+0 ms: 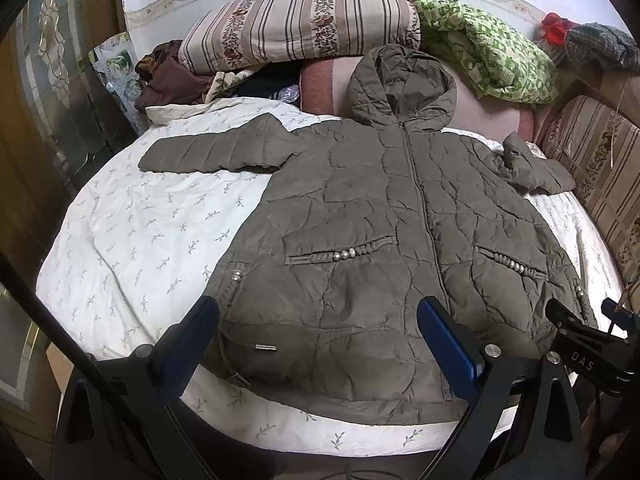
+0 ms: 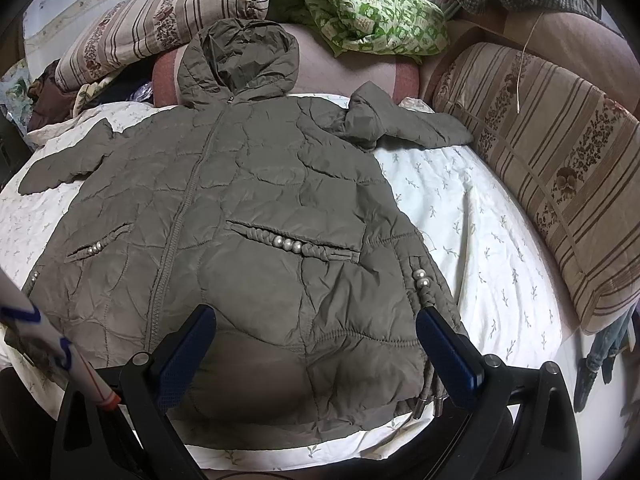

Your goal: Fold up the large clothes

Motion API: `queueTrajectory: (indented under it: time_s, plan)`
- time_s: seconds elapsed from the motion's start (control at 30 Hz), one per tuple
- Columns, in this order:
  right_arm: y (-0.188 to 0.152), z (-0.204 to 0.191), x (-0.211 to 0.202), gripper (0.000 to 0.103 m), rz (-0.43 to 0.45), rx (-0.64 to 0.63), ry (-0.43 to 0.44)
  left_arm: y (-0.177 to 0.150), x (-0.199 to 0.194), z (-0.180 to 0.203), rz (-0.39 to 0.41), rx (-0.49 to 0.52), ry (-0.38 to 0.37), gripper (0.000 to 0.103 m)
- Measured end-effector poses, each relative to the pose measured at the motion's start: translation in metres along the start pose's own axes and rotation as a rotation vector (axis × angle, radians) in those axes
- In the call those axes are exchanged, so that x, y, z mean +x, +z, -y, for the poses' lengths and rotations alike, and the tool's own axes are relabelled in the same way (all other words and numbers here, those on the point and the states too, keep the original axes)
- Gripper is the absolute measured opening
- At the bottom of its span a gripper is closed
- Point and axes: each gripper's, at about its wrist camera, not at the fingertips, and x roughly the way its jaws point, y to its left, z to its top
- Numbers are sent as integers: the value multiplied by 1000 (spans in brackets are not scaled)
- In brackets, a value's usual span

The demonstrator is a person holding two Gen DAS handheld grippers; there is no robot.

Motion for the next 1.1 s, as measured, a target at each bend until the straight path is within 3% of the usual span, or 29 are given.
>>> queueTrajectory:
  time_s: [0.2,0.63,0.87,1.1]
  plan:
    - [-1,1,4,102,-12,4,3,5,3,-13,-5,-35,22,99]
    - [-3,-2,13,102,-36,2,3,16,0,-53,39,-91,177,99]
    - [-3,-3,14,102,-36,-1,2,16,5,-58,12,-147,94,99]
    - [-3,-3,14,102,-39,-1,4,15,12,-60,13,-167,95,99]
